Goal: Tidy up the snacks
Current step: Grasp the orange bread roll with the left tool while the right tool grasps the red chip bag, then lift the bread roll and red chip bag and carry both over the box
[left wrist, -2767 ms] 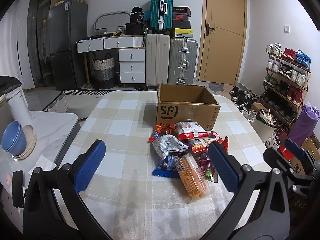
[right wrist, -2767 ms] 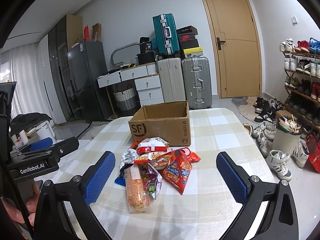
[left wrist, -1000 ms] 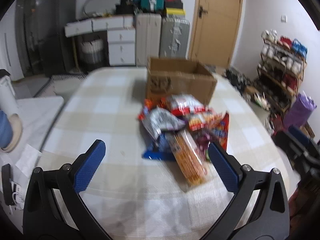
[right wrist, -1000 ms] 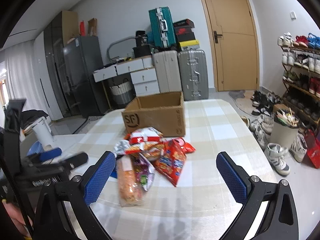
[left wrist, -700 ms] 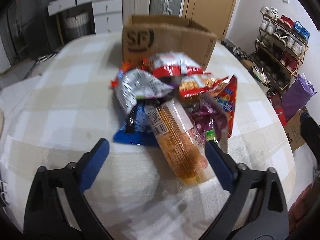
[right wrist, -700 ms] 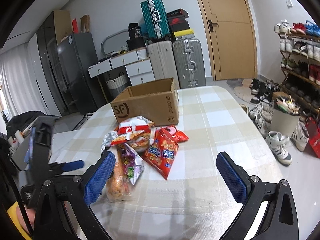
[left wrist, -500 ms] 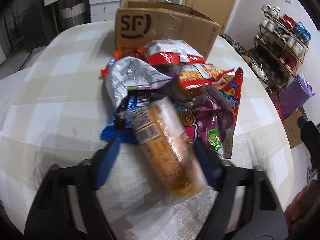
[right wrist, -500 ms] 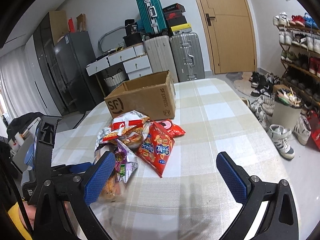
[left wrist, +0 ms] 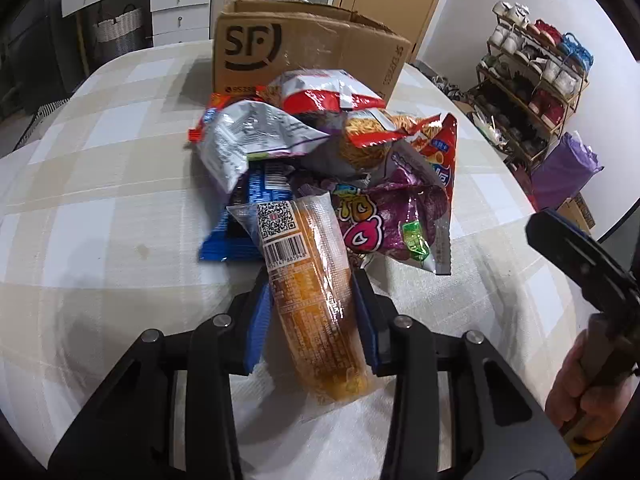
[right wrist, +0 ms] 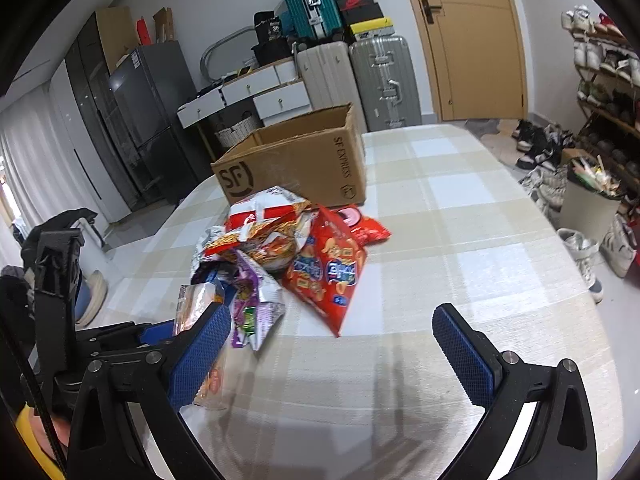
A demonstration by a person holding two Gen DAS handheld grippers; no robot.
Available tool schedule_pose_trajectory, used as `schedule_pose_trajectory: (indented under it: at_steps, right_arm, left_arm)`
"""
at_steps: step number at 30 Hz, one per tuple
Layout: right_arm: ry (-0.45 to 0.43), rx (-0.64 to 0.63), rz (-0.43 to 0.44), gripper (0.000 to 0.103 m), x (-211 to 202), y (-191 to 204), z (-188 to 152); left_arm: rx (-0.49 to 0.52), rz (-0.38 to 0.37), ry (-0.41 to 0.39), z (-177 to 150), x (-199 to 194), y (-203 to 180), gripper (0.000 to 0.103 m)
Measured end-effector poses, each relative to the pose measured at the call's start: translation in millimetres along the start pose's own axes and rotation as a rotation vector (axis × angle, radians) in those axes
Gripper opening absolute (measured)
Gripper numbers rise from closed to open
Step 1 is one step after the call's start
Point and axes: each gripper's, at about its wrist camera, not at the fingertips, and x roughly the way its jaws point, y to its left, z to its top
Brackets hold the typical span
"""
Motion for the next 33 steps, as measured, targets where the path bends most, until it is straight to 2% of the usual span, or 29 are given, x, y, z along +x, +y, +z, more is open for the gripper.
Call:
schedule_pose_trajectory:
  at_steps: [7,11,15,19,24,25,30,33]
  right_arm:
    - [0.059,-0.015,0.080,0.103,13,13,6]
    - [0.065,-0.038,0.064,0.103,21,18,12]
    - [0.051,-0.044,0.007,0.102,36,11,26]
    - [0.113,-0.017,-0.002,0.077,66,-1,37]
    - [0.205,0.013,0.021,0.074,98,-8,34]
    - [0.211,0.006,0.020,0.071,102,-7,34]
    - [0.228,-0.022,0.012,0.071,119,-1,38]
    - [0.228,0.003,0.035,0.068,125,-3,36]
  left_arm:
    - [-0.034,-0.030,-0.058,-9,-36,27,0.035]
    - [-0.060,-0.035,-0.088,-12,-52,45,0.035]
    - [-0.084,-0.030,-0.104,-13,-58,64,0.035]
    - [-0.104,-0.032,-0.105,-16,-60,77,0.035]
    - [-0.117,-0.026,-0.102,-14,-55,86,0.035]
    - [-0.118,-0.024,-0.100,-13,-53,86,0.035]
    - [-0.133,-0.021,-0.084,-12,-44,89,0.035]
    - [-0.135,-0.017,-0.083,-12,-45,88,0.035]
